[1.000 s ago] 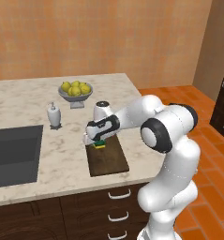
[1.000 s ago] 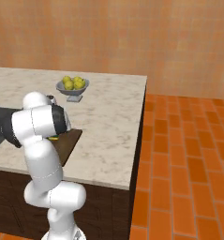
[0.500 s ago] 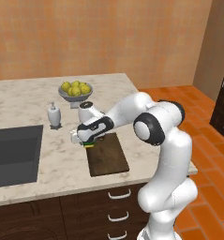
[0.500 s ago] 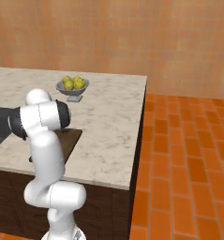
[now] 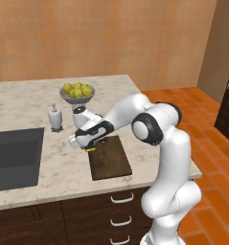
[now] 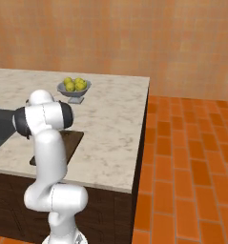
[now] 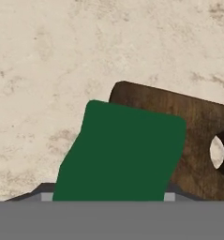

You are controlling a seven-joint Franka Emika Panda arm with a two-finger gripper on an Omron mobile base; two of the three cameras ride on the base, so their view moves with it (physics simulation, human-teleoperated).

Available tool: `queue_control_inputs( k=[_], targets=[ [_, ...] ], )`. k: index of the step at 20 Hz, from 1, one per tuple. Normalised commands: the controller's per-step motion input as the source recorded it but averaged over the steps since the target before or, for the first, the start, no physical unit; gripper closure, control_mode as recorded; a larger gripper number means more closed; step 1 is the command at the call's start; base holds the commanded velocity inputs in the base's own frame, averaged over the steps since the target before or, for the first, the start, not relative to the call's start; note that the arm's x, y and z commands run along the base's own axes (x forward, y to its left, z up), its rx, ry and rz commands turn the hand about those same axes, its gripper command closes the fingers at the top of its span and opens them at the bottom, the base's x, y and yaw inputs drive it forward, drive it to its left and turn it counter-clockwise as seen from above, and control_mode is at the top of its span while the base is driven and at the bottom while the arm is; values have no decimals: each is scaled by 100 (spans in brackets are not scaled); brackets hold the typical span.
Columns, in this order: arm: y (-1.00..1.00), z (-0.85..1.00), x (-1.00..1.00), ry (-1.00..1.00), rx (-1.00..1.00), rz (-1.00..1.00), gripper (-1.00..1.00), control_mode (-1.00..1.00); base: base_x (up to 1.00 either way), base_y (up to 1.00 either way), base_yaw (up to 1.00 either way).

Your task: Pick up the sponge from the counter and clean the cutting board by briefly scrubbing or pressing down on the cutting board. Once finished, release the sponge.

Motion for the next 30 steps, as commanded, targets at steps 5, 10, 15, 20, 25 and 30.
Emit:
queue_control_inputs(
  k=[5, 10, 15, 20, 25, 30],
  targets=[
    [-30, -28, 5, 0, 2, -5, 100, -100, 0, 0, 0],
    [-85, -19, -1, 0, 9, 0, 100, -100, 0, 0, 0],
    [-77, -23, 0, 0, 2, 0, 100, -100, 0, 0, 0],
    [-71, -19, 0, 0, 0, 0, 100, -100, 0, 0, 0],
    [-62, 0, 0, 0, 4, 2, 100, -100, 0, 0, 0],
    [-53, 6, 0, 0, 0, 5, 100, -100, 0, 0, 0]
  ],
)
